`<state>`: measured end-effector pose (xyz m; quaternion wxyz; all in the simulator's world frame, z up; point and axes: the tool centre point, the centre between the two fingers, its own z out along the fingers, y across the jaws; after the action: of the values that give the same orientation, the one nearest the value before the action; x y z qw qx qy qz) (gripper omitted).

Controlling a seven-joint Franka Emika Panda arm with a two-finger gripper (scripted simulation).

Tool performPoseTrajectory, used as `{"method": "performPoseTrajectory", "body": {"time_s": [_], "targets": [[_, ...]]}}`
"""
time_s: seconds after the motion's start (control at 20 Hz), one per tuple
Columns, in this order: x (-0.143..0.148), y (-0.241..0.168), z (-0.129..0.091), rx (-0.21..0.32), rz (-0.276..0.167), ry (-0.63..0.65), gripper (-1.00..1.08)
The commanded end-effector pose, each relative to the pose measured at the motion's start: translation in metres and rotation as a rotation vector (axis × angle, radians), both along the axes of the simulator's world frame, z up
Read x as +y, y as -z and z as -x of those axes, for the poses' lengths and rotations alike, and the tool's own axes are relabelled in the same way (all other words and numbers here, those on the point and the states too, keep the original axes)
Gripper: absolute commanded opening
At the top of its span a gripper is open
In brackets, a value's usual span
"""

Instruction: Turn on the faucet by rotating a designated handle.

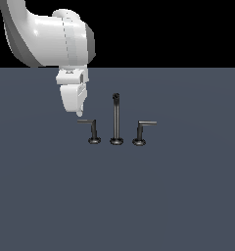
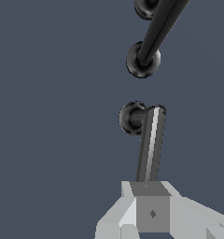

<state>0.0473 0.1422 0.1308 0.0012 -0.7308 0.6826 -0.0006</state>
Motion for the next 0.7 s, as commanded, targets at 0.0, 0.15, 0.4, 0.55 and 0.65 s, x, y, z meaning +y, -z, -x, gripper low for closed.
{"method": "performPoseTrajectory", "body": {"time_s": [0.0,0.15,0.4,0.55,0.65], "targets": [[-0.004,0.011,-0.011,0.000,0.002,0.046,-1.00],[-0.008,0.020,-0.021,0.001,0.003,0.090,-1.00],[-0.014,0.031,-0.033,0.002,0.002,0.139,-1.00],[-0.016,0.034,-0.036,0.003,0.002,0.153,-1.00],[-0.016,0.035,-0.036,0.003,0.002,0.155,-1.00]]}}
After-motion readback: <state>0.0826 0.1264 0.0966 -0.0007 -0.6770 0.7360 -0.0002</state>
